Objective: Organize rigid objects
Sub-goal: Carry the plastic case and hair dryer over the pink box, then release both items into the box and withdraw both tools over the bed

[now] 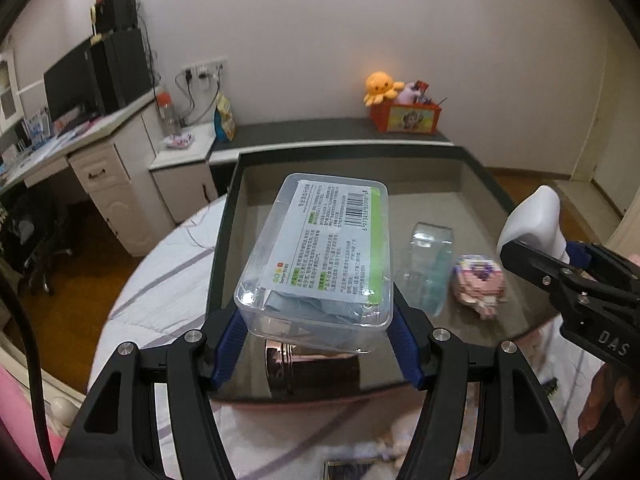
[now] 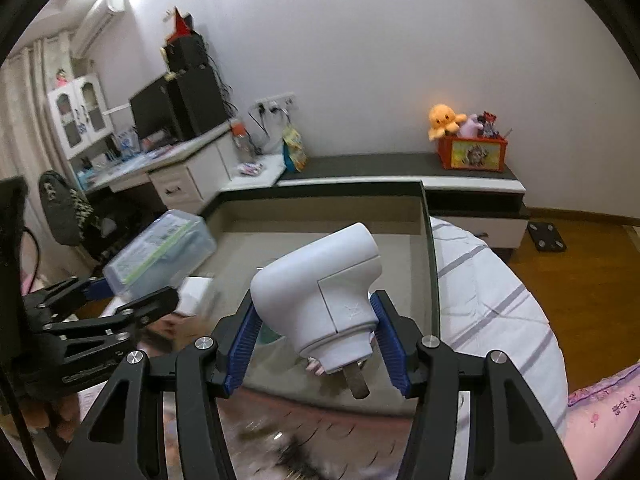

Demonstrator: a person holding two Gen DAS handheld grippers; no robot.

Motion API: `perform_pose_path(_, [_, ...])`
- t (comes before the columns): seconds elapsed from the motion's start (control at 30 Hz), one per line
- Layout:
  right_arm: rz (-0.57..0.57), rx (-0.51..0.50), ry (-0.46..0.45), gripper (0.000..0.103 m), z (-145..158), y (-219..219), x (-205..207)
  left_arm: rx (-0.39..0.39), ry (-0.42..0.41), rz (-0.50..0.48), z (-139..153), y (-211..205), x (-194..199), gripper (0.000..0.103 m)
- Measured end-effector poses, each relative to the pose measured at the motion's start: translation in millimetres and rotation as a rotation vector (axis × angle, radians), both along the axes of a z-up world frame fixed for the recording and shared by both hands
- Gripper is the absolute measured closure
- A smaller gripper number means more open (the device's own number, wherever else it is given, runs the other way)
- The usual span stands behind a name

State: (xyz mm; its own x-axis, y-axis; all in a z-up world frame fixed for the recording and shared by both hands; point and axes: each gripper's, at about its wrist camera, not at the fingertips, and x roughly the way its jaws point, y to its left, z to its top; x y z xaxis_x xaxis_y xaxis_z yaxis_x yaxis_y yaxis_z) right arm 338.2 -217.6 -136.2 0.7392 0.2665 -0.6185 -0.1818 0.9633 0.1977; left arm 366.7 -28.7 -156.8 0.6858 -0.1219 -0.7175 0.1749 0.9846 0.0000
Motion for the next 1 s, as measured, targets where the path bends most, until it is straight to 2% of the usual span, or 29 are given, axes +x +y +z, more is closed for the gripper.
perform_pose_path(0.17, [0.003, -0.016, 0.058, 0.046, -19.3, 0.8, 26.9, 0.005, 0.027, 0.005, -11.5, -3.8, 17.9, 0.038])
perform_pose_path(0.23, [0.000, -0.019, 0.080, 0.046, -27.2, 0.6, 34.8, 0.001, 0.044, 0.006, -16.7, -3.5, 23.9, 0.036])
perform_pose_path(0.33, [-0.002, -0.027, 0.067, 0.046, -27.1, 1.5, 33.9, -0.013, 0.043, 0.003, -19.1, -3.6, 21.0, 0.028])
perform_pose_path(0.37, [0.001, -0.014, 0.065, 0.042, -26.1, 1.2, 32.9, -0.009, 0.039, 0.007, -18.3, -3.5, 18.7, 0.027])
perform_pose_path(0.4, [0.002, -0.006, 0.061, 0.028, -25.3, -0.2, 32.7, -0.006, 0.030, 0.009, -16.3, -3.5, 15.0, 0.025])
perform_pose_path(0.43, [0.002, -0.007, 0.043, 0.024, -22.7, -0.8, 29.6, -0.007, 0.023, 0.006, -13.9, -2.8, 11.1, 0.024])
perform_pose_path(0.5, [0.002, -0.013, 0.023, 0.022, -16.5, -0.4, 25.1, -0.012, -0.002, 0.008, -5.4, 1.4, 0.5, 0.020])
perform_pose_path(0.73, [-0.035, -0.005, -0.088, 0.018, 23.6, -12.4, -30.9, -0.066, -0.131, 0.015, 32.3, 20.8, -72.0, 0.010])
perform_pose_path(0.83, [-0.052, -0.017, -0.146, 0.012, 40.3, -10.6, -73.2, -0.099, -0.182, 0.023, 46.7, 27.2, -108.1, 0.007])
perform_pose_path(0.9, [-0.057, -0.021, -0.174, 0.000, 48.9, -7.3, -93.3, -0.109, -0.212, 0.016, 57.1, 27.2, -131.6, 0.006])
perform_pose_path(1.0, [-0.045, -0.024, -0.237, 0.000, 66.8, 3.4, -135.1, -0.089, -0.265, 0.016, 70.9, 24.8, -163.9, 0.003])
